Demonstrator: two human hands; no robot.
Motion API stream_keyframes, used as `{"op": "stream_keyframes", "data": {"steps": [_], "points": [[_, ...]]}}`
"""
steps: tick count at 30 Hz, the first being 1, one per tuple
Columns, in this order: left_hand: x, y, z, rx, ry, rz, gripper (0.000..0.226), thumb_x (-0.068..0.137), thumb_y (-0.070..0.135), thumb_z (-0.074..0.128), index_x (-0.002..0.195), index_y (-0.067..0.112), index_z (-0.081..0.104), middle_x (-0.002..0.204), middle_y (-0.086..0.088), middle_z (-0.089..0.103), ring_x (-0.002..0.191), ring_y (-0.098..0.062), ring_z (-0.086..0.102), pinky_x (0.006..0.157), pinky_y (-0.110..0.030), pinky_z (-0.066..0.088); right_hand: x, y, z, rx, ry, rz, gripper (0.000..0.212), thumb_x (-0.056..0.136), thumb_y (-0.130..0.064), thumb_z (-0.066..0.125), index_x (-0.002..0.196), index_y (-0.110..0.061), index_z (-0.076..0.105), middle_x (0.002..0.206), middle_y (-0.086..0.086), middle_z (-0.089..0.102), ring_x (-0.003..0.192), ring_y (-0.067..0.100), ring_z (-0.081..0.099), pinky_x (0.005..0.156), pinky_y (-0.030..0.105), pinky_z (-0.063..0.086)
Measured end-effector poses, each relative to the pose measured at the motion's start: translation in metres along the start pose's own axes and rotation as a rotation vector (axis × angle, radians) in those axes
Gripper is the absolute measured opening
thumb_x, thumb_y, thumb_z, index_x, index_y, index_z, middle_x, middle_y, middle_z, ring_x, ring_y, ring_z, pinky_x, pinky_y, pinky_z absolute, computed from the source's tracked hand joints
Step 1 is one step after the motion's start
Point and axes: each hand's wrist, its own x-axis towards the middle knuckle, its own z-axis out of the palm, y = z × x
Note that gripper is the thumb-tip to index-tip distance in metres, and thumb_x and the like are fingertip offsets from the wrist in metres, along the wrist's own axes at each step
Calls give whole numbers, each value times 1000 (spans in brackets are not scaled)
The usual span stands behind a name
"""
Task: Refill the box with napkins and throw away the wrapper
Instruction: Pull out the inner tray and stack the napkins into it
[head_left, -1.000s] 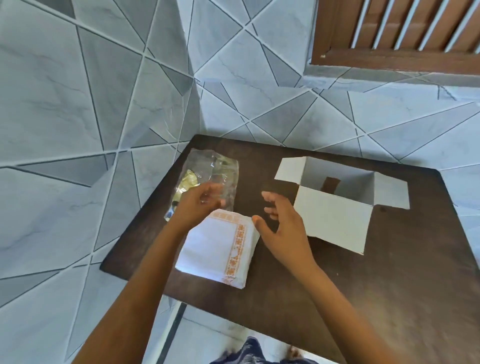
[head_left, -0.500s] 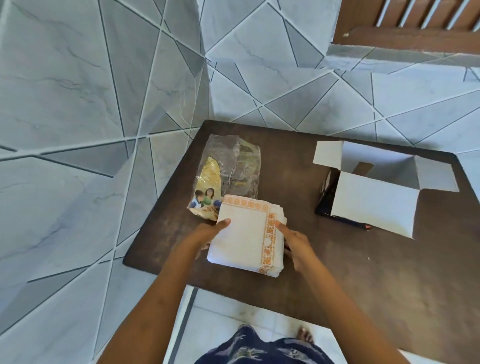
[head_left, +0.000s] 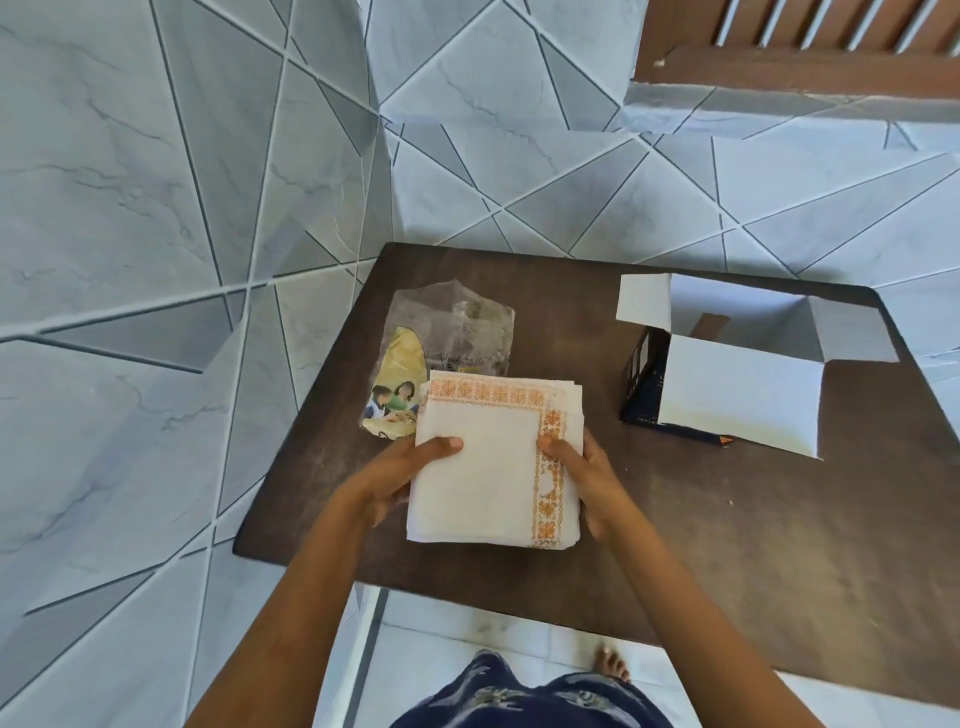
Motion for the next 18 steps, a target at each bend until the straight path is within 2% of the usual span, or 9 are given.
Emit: {"op": "stream_keyframes", "data": {"steps": [3,6,8,10,14,16,18], "points": [[-12,30,-1,7,-10,123,59,64,47,71,117,26,54,112,-6,68,104,-26,64,92,-46,52,-8,-29,11,0,1,-153,40,85,-19,61,122,-16,48,112,9,68,88,23,70,72,38,59],[-28,76,5,9,27,299,35,80,34,66,113,24,57,104,-3,71,90,-18,69,68,-29,57,-18,-71,22,-20,23,-298,34,86,-23,60,118,-20,48,107,2,69,84,17,71,67,32,59],[-35,107,11,11,33,421,24,82,31,64,106,28,62,104,-1,72,91,-19,70,72,-32,56,-24,-102,24,-39,38,-385,33,85,-29,60,116,-25,49,105,-2,68,86,16,70,69,31,59],[-40,135,21,4,17,526,24,82,28,64,106,30,63,106,0,72,94,-19,69,80,-35,56,-31,-133,19,-68,30,-439,41,82,-36,62,119,-26,48,108,-1,68,90,17,69,72,34,58],[-36,184,53,6,-26,677,31,80,26,65,111,28,62,110,0,71,99,-20,68,83,-38,55,-45,-184,-13,-141,-6,-492,46,80,-27,66,122,-28,48,102,-5,69,85,11,70,69,32,59],[-28,203,72,15,-50,716,29,78,28,69,106,31,63,105,5,72,98,-18,68,86,-41,54,-52,-202,-35,-238,-7,-495,52,76,-29,67,123,-32,46,103,-7,68,88,12,69,68,33,59],[-16,219,96,31,-66,735,29,75,33,71,103,33,64,105,4,72,100,-20,67,85,-43,54,-56,-218,-59,-286,-10,-513,51,77,-21,69,123,-29,47,103,-5,68,89,12,69,66,27,58]]}}
